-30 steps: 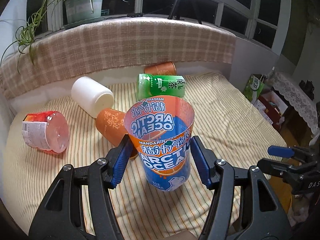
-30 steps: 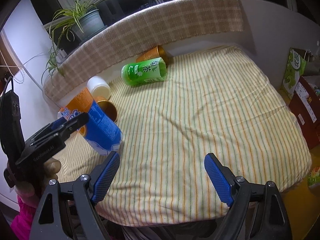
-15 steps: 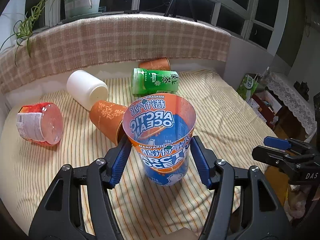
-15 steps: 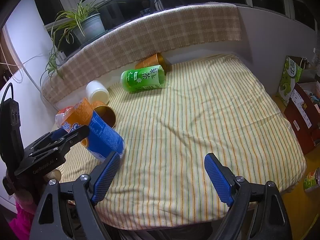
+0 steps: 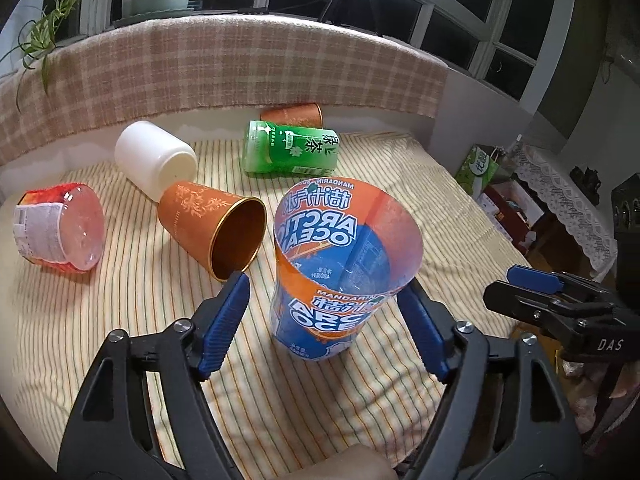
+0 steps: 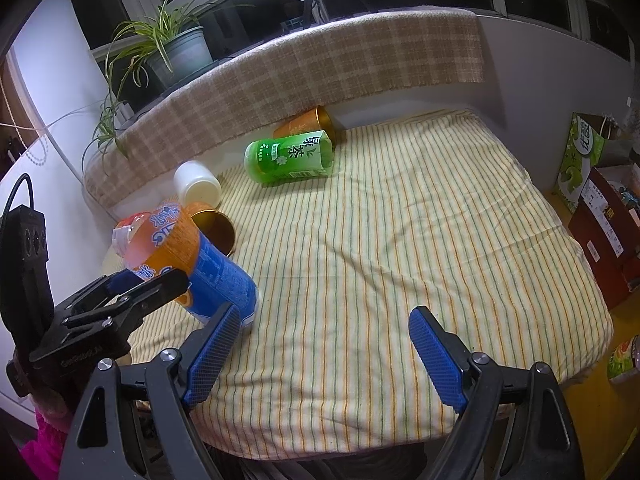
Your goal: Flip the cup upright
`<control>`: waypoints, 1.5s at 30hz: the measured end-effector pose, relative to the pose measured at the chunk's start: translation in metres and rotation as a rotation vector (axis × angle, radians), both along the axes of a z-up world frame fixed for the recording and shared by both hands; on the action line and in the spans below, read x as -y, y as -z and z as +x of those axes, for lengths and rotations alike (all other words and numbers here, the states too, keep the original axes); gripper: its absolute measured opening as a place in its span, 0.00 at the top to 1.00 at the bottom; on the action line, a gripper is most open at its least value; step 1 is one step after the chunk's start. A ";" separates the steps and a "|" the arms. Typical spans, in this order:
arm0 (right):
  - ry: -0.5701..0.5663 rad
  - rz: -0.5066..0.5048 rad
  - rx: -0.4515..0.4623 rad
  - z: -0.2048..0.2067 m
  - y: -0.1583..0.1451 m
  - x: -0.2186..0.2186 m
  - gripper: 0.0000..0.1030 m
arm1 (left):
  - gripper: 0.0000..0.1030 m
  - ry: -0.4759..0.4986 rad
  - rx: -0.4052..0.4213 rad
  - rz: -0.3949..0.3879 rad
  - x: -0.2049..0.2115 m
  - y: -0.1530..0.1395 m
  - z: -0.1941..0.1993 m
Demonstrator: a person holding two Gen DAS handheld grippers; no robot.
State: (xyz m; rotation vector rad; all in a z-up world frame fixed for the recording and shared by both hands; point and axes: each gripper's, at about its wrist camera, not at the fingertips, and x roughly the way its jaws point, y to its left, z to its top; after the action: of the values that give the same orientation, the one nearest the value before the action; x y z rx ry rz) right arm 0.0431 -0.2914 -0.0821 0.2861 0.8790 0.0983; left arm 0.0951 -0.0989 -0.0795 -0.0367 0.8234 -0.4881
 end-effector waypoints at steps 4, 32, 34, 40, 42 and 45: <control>0.001 -0.019 0.009 -0.001 -0.001 -0.003 0.14 | 0.20 0.000 -0.019 -0.016 -0.003 0.001 -0.001; 0.027 -0.178 0.138 -0.006 -0.014 -0.027 0.11 | 0.01 -0.222 0.194 0.067 -0.053 -0.033 -0.056; 0.032 -0.190 0.151 -0.007 -0.014 -0.029 0.10 | 0.01 -0.238 0.218 0.077 -0.055 -0.036 -0.061; 0.048 -0.228 0.224 -0.015 -0.019 -0.036 0.00 | 0.01 -0.280 0.238 0.099 -0.059 -0.039 -0.066; 0.048 -0.242 0.236 -0.016 -0.020 -0.039 0.00 | 0.01 -0.296 0.242 0.110 -0.061 -0.039 -0.067; 0.051 -0.248 0.249 -0.018 -0.021 -0.043 0.00 | 0.01 -0.320 0.240 0.116 -0.066 -0.038 -0.068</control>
State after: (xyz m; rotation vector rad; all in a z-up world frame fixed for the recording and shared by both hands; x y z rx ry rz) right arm 0.0253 -0.2484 -0.0612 0.0622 0.6277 -0.0227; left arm 0.0272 -0.0331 -0.0411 -0.0018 0.5943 -0.1385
